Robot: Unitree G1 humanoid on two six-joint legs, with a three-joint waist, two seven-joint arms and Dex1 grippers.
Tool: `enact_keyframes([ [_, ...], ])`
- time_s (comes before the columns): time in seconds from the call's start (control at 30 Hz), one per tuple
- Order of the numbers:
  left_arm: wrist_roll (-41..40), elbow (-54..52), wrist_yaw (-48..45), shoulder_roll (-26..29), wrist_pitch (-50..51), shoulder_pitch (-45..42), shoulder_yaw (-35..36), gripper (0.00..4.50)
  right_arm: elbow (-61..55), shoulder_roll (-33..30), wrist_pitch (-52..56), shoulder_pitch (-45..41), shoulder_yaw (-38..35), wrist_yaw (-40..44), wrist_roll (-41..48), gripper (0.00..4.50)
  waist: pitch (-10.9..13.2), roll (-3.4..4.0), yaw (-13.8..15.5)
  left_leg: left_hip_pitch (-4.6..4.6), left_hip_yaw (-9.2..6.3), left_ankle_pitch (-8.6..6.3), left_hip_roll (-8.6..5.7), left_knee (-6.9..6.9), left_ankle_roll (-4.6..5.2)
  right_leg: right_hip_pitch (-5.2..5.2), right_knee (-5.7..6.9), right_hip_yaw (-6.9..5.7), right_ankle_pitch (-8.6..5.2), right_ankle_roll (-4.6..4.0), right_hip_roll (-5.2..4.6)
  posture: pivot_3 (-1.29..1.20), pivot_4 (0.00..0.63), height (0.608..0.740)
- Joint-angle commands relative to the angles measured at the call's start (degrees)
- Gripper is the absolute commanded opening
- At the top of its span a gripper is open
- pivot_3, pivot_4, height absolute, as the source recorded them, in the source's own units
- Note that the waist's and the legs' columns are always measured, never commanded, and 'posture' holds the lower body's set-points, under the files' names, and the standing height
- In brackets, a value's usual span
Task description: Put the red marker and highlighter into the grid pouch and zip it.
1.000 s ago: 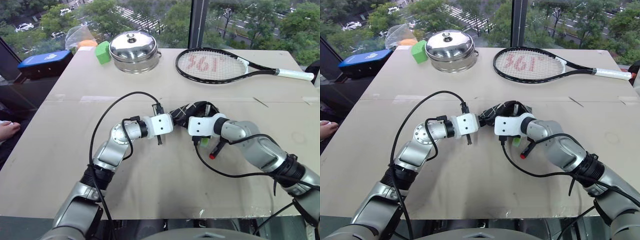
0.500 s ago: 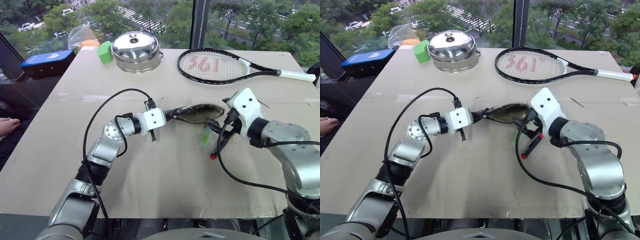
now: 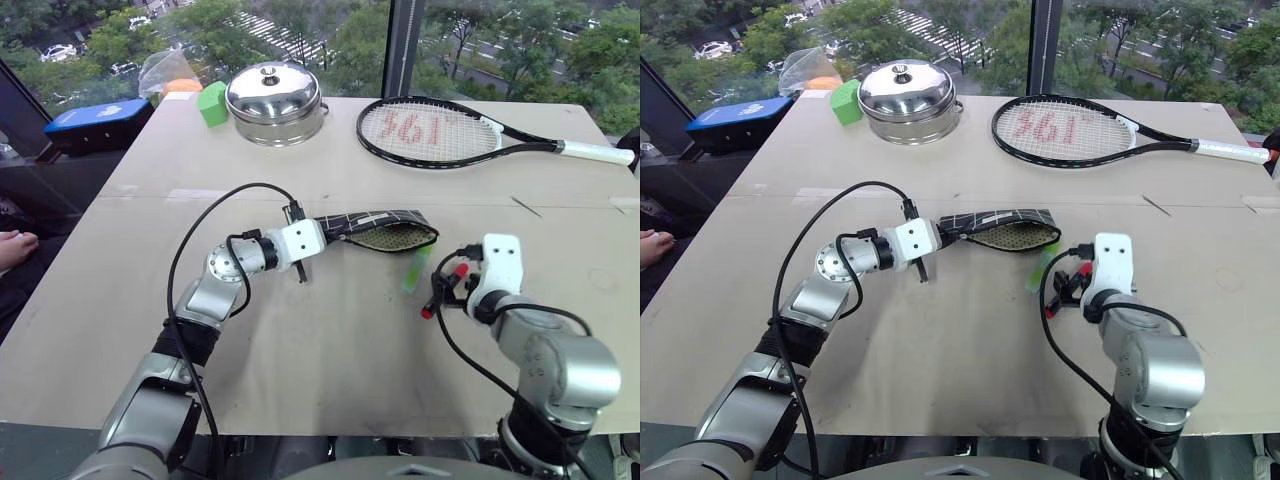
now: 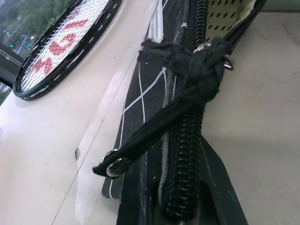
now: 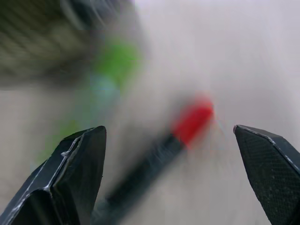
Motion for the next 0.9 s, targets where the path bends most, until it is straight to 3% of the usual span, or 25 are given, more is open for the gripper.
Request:
enact_keyframes([
  [0.03, 0.47, -0.63, 0.83, 0.03, -1.44, -1.11, 0.51, 0.0, 1.2, 4.85, 0.37, 1.34, 1.43, -4.69, -2.32, 4.44, -0.06, -0.1, -0.08, 0.01, -0.02, 0.01, -0.01, 0.01, -0.01, 0.02, -0.01, 0.01, 0.0, 0.0, 0.0, 0.0, 0.15, 0.74],
  [0.1, 0.5, -1.3, 0.8, 0.04, -1.28, -0.88, 0.46, 0.0, 2.57, 6.51, 0.37, 2.79, 1.75, -5.77, -2.29, 4.44, -0.07, -0.12, -0.06, 0.02, -0.03, 0.01, 0.01, 0.01, -0.01, 0.03, -0.01, 0.01, 0.0, 0.0, 0.0, 0.0, 0.15, 0.74],
  [0.2, 0.53, -2.56, 0.7, 0.17, -0.8, -0.6, 0.47, 0.0, 2.74, 5.44, 0.37, 4.08, 1.98, -6.03, -1.8, 3.6, -0.1, -0.16, -0.03, 0.02, -0.05, 0.0, 0.04, 0.01, 0.0, 0.04, -0.03, 0.01, 0.0, 0.0, -0.01, 0.0, 0.15, 0.74],
  [0.33, 0.59, -3.77, 0.7, -0.02, 0.03, -0.48, 0.48, 0.0, 1.11, 1.33, 0.37, 5.26, 3.8, -5.09, -0.58, 1.68, -0.13, -0.21, 0.17, 0.02, -0.07, -0.03, 0.05, 0.0, 0.05, 0.04, -0.04, -0.01, 0.0, 0.0, -0.01, 0.0, 0.15, 0.74],
  [0.37, 0.63, -4.09, 0.76, -0.18, 0.34, -0.55, 0.43, 0.0, 0.42, -0.21, 0.37, 6.03, 4.72, -4.48, 0.14, 1.54, -0.2, -0.31, 0.23, 0.02, -0.09, -0.03, 0.05, -0.01, 0.06, 0.04, -0.04, -0.01, -0.01, 0.0, -0.01, 0.0, 0.15, 0.74],
  [0.4, 0.64, -4.35, 0.79, -0.34, 0.62, -0.64, 0.38, 0.0, -0.22, -1.37, 0.37, 6.76, 5.36, -3.92, 0.82, 1.02, -0.26, -0.36, 0.24, 0.02, -0.12, -0.11, 0.05, -0.02, 0.18, 0.04, -0.04, -0.04, -0.01, 0.0, -0.01, 0.0, 0.15, 0.74],
  [0.43, 0.67, -4.53, 0.83, -0.5, 0.84, -0.77, 0.3, 0.0, -0.75, -2.8, 0.37, 7.59, 5.79, -3.21, 1.51, 0.92, -0.3, -0.42, 0.22, 0.02, -0.14, -0.11, 0.08, -0.03, 0.18, 0.04, -0.04, -0.06, -0.01, 0.0, -0.01, 0.0, 0.15, 0.74],
  [0.47, 0.65, -4.73, 0.85, -0.64, 1.07, -0.88, 0.25, 0.0, -1.33, -4.42, 0.37, 8.34, 6.25, -2.48, 2.14, 0.27, -0.43, -0.61, -0.13, 0.02, -0.15, -0.11, 0.07, -0.03, 0.18, 0.05, -0.04, -0.07, -0.02, 0.0, -0.01, 0.0, 0.15, 0.74],
  [0.53, 0.62, -5.18, 0.82, -0.91, 1.58, -0.99, 0.23, 0.0, -2.6, -7.8, 0.37, 9.57, 7.14, -1.13, 3.34, 0.07, -0.47, -0.66, -0.21, 0.03, -0.17, -0.12, 0.1, -0.02, 0.19, 0.08, -0.04, -0.07, -0.02, 0.0, -0.01, 0.0, 0.15, 0.74],
  [0.73, 0.58, -6.98, 0.7, -1.61, 3.06, -0.54, 0.0, 0.0, -5.52, -21.26, 0.37, 9.71, 8.42, 4.83, 9.37, 0.07, -0.44, -0.63, 0.12, 0.04, -0.21, -0.16, 0.08, -0.02, 0.25, 0.1, -0.08, -0.11, -0.03, -0.02, -0.07, 0.0, 0.15, 0.74],
  [0.83, 0.53, -7.63, 0.57, -1.79, 3.84, -0.76, -0.03, 0.0, -4.97, -22.99, 0.37, 8.58, 5.32, 8.17, 13.92, 0.07, -0.43, -0.62, 0.34, 0.04, -0.23, -0.16, 0.08, -0.03, 0.26, 0.11, -0.11, -0.13, -0.03, -0.02, -0.08, 0.0, 0.15, 0.74],
  [0.9, 0.53, -7.88, 0.53, -1.97, 4.27, -0.97, -0.09, 0.0, -3.71, -19.0, 0.37, 7.13, 0.98, 7.49, 14.74, 0.6, -0.44, -0.63, 0.32, 0.02, -0.25, -0.16, 0.08, -0.03, 0.26, 0.1, -0.11, -0.16, -0.03, -0.02, -0.07, 0.0, 0.15, 0.74],
])
